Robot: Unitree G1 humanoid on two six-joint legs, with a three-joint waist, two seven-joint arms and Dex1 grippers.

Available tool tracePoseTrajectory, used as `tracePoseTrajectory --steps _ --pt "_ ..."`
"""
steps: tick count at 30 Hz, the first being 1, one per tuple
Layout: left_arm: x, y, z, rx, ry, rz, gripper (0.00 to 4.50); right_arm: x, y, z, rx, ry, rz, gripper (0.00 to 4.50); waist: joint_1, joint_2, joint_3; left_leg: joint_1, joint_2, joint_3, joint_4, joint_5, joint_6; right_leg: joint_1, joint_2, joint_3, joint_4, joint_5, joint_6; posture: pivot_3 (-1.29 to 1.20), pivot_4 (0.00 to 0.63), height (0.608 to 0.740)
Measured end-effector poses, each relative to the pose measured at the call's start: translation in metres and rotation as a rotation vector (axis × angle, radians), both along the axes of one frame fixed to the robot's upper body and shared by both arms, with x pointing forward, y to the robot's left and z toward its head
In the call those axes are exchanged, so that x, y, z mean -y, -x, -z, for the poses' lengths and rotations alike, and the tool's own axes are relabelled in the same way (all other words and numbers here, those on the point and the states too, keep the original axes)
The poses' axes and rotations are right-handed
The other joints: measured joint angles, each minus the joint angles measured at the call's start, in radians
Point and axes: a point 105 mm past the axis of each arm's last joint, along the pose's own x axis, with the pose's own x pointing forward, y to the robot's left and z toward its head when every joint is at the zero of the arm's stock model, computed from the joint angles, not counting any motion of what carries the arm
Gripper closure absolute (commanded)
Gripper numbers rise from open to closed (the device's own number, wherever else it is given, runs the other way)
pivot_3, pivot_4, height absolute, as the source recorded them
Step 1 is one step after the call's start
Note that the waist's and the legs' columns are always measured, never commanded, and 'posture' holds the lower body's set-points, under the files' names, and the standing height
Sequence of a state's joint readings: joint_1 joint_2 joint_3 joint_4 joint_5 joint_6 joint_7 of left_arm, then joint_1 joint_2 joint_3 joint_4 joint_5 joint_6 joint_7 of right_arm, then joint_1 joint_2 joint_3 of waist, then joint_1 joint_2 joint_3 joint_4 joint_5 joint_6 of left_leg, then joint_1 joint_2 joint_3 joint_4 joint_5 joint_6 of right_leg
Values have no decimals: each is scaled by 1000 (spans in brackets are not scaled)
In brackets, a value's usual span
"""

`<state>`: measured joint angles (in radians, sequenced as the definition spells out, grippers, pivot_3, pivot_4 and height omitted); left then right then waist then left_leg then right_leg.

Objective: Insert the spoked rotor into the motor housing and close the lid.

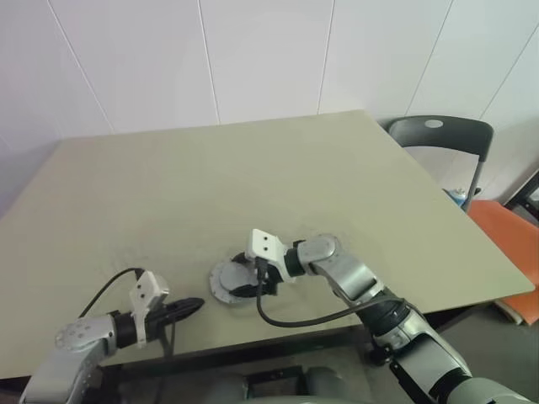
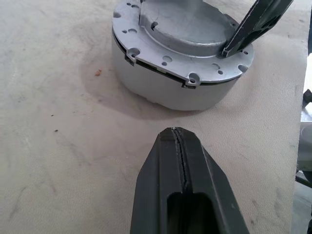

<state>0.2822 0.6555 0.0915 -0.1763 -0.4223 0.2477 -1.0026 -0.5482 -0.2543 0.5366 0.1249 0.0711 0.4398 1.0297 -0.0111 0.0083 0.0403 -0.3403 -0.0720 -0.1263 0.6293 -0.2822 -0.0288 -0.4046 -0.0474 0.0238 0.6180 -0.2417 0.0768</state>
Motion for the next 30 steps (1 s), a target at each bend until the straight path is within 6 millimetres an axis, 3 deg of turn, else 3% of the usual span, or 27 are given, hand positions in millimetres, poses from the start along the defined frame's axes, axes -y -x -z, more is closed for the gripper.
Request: tracePoseTrajectory --steps 23,30 --pt "-1 -2 1 4 -8 -2 4500 3 -5 1 -45 64 17 1234 6 0 0 1 -1 0 1 0 0 0 -1 0 -1 0 0 0 0 740" --pt "4 -27 -22 105 -12 34 4500 4 -8 2 -42 67 15 1234 8 0 0 2 -1 -1 4 0 0 1 -1 -1 2 0 0 0 0 740"
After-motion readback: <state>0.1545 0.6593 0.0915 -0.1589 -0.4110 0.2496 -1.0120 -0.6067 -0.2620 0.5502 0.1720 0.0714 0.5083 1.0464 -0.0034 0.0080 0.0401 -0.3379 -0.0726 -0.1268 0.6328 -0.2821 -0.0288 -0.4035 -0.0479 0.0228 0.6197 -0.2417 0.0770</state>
